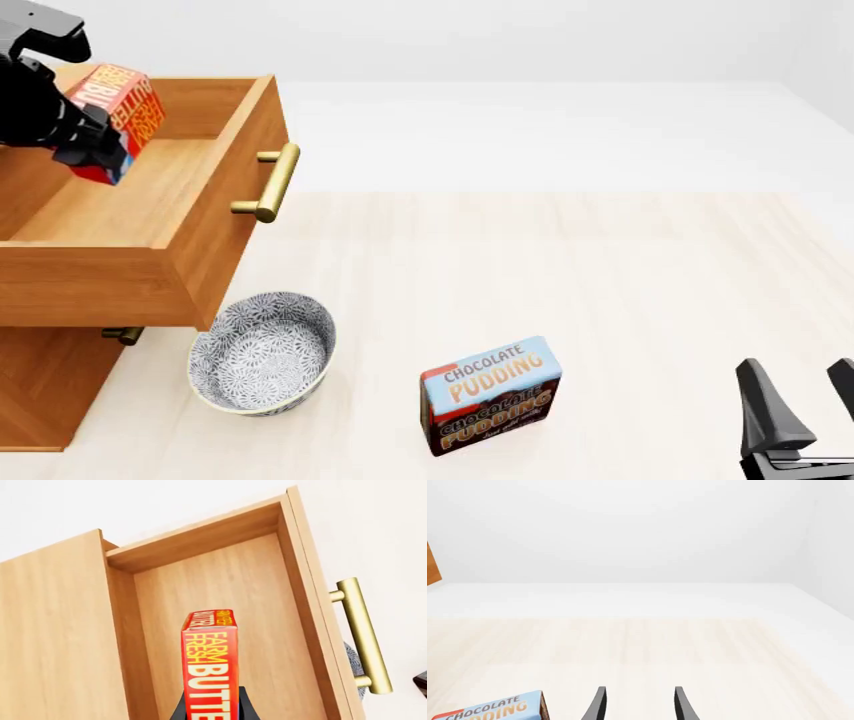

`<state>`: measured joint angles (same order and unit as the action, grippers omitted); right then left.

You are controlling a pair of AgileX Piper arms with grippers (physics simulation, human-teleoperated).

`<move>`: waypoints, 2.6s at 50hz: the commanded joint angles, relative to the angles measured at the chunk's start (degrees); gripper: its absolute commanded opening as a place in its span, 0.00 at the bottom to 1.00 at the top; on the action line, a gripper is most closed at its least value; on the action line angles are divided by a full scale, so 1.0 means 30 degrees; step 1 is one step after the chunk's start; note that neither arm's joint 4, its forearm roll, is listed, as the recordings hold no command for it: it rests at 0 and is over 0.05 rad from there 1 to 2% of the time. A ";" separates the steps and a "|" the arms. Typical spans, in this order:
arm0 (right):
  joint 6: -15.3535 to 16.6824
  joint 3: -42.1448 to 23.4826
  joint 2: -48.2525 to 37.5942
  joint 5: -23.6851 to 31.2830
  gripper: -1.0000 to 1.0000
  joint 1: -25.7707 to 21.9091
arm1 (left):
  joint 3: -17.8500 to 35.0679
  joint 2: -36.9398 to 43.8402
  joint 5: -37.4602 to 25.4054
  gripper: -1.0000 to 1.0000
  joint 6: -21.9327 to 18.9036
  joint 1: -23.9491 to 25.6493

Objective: Put the butter at the back in the top drawer of the cabinet and close it.

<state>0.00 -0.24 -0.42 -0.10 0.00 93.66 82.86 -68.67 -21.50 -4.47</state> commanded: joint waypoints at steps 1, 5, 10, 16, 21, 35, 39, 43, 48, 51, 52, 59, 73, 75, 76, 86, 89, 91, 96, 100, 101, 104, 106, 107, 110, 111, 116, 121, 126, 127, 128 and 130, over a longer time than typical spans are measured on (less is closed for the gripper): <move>0.0000 0.0000 0.0000 0.0000 1.00 0.0000 | -0.0267 -0.0040 0.0424 0.00 -0.0384 -0.0044; 0.0000 0.0000 0.0000 0.0000 1.00 0.0000 | -0.0373 0.0012 0.0526 0.00 -0.0396 -0.0073; 0.0000 0.0000 0.0000 0.0000 1.00 0.0000 | -0.0401 0.0076 0.0563 0.00 -0.0392 -0.0100; 0.0000 0.0000 0.0000 0.0000 1.00 0.0000 | -0.0474 0.0088 0.0633 0.00 -0.0438 -0.0155; 0.0000 0.0000 0.0000 0.0000 1.00 0.0000 | -0.0570 0.0164 0.0738 0.00 -0.0418 -0.0177; 0.0000 0.0000 0.0000 0.0000 1.00 0.0000 | -0.0737 0.0397 0.0917 0.00 -0.0367 -0.0187; 0.0000 0.0000 0.0000 0.0000 1.00 0.0000 | -0.0953 0.0403 0.1066 0.00 -0.0425 -0.0240; 0.0000 0.0000 0.0000 0.0000 1.00 0.0000 | -0.1068 0.0483 0.1174 0.00 -0.0433 -0.0270; 0.0000 0.0000 0.0000 0.0000 1.00 0.0000 | -0.1282 0.0544 0.1377 0.00 -0.0436 -0.0301; 0.0000 0.0000 0.0000 0.0000 1.00 0.0000 | -0.2002 0.0314 0.1819 0.00 -0.0504 -0.0367; 0.0000 0.0000 0.0000 0.0000 1.00 0.0000 | -0.2012 0.0310 0.1825 0.00 -0.0504 -0.0367; 0.0000 0.0000 0.0000 0.0000 1.00 0.0000 | -0.3157 -0.0105 0.2481 0.00 -0.0627 -0.0573; 0.0000 0.0000 0.0000 0.0000 1.00 0.0000 | -0.4051 -0.0446 0.2923 0.00 -0.0758 -0.0798; 0.0000 0.0000 0.0000 0.0000 1.00 0.0000 | -0.4069 -0.0441 0.2937 0.00 -0.0763 -0.0811; 0.0000 0.0000 0.0000 0.0000 1.00 0.0000 | -0.4082 -0.0422 0.2957 0.00 -0.0771 -0.0821; 0.0000 0.0000 0.0000 0.0000 1.00 0.0000 | -0.4276 -0.0622 0.2910 0.00 -0.0859 -0.0935; 0.0000 0.0000 0.0000 0.0000 1.00 0.0000 | -0.4180 -0.0538 0.2880 0.00 -0.0832 -0.0924; 0.0000 0.0000 0.0000 0.0000 1.00 0.0000 | -0.4107 -0.0482 0.2870 0.00 -0.0810 -0.0919; 0.0000 0.0000 0.0000 0.0000 1.00 0.0000 | -0.4035 -0.0518 0.2789 0.00 -0.0782 -0.0912; 0.0000 0.0000 0.0000 0.0000 1.00 0.0000 | -0.3657 -0.0379 0.2643 0.00 -0.0564 -0.0798; 0.0000 0.0000 0.0000 0.0000 1.00 0.0000 | -0.3562 -0.0332 0.2617 0.00 -0.0514 -0.0765; 0.0000 0.0000 0.0000 0.0000 1.00 0.0000 | -0.3354 -0.0245 0.2537 0.00 -0.0404 -0.0658; 0.0000 0.0000 0.0000 0.0000 1.00 0.0000 | -0.3116 -0.0176 0.2463 1.00 -0.0300 -0.0553; 0.0000 0.0000 0.0000 0.0000 1.00 0.0000 | -0.2885 -0.0086 0.2385 1.00 -0.0157 -0.0433; 0.0000 0.0000 0.0000 0.0000 1.00 0.0000 | -0.2143 0.0167 0.2063 1.00 0.0197 -0.0111; 0.0000 0.0000 0.0000 0.0000 1.00 0.0000 | -0.1679 0.0305 0.1910 1.00 0.0384 0.0081; 0.0000 0.0000 0.0000 0.0000 1.00 0.0000 | 0.0484 0.0988 0.0838 1.00 0.0897 0.0741; 0.0000 0.0000 0.0000 0.0000 1.00 0.0000 | 0.2158 0.1392 -0.0019 1.00 0.1233 0.1209; 0.0000 0.0000 0.0000 0.0000 1.00 0.0000 | 0.3361 0.1435 -0.0404 1.00 0.1683 0.1884; 0.0000 0.0000 0.0000 0.0000 1.00 0.0000 | 0.3397 0.1361 -0.0406 1.00 0.1691 0.1919; 0.0000 0.0000 0.0000 0.0000 1.00 0.0000 | 0.3397 0.1361 -0.0406 1.00 0.1691 0.1919; 0.0000 0.0000 0.0000 0.0000 1.00 0.0000 | 0.3537 0.1152 -0.0400 1.00 0.1816 0.2180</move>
<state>0.00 -0.24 -0.42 -0.10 0.00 98.75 86.11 -67.79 -17.86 -0.78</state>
